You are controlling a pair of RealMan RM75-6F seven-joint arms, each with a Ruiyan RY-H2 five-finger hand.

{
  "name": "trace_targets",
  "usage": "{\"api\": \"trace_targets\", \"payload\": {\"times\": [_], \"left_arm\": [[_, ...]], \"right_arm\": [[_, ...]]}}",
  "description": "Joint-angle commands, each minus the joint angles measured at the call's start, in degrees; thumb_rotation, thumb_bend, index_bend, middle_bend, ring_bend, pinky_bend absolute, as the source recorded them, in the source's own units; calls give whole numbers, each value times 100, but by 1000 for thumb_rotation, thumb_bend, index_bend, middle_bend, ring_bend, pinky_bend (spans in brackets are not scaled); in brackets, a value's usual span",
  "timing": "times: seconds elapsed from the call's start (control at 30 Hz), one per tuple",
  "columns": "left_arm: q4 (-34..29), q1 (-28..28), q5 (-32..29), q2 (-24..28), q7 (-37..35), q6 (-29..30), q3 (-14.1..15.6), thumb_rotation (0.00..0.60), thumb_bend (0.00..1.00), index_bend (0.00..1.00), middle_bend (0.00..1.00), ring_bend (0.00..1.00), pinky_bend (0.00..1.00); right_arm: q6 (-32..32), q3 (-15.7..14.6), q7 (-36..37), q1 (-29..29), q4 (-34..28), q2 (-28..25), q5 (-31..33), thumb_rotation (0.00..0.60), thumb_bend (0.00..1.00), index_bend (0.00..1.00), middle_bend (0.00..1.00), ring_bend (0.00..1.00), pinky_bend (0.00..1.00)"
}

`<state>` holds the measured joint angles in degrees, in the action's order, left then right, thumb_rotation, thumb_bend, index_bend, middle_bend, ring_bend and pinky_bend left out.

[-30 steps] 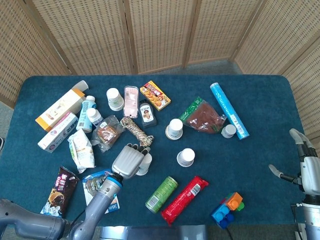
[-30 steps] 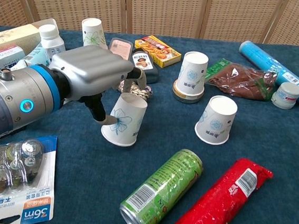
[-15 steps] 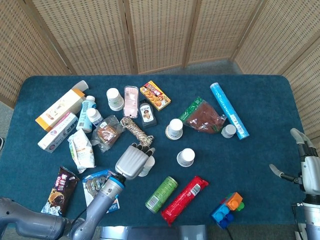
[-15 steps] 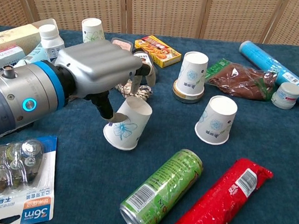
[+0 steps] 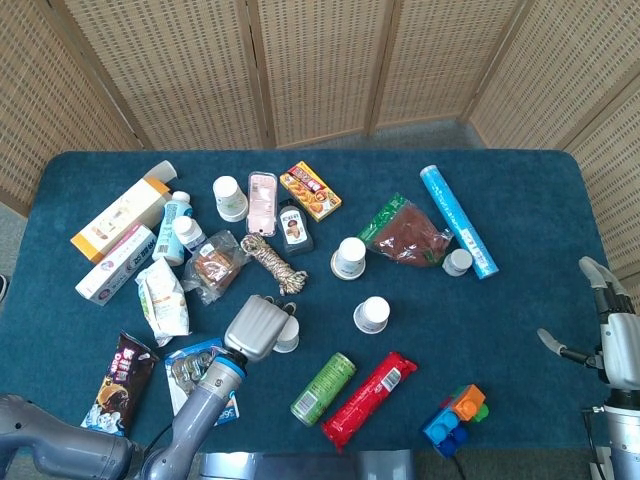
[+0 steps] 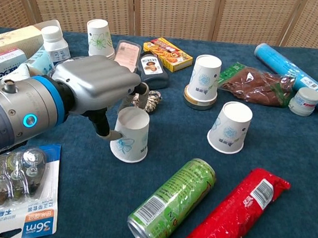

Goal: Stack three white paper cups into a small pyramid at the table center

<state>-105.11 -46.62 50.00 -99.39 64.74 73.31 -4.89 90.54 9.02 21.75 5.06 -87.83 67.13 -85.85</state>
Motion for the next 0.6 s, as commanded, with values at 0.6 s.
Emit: {"api": "trace_targets", "payload": {"times": [0.6], "left_arm": [[406, -64, 726, 23, -808, -198, -110, 600, 298, 365, 592, 599, 727]], "right_arm": [[-17, -27, -75, 12, -1, 27, -37, 600, 140, 0, 36, 96, 152]]}}
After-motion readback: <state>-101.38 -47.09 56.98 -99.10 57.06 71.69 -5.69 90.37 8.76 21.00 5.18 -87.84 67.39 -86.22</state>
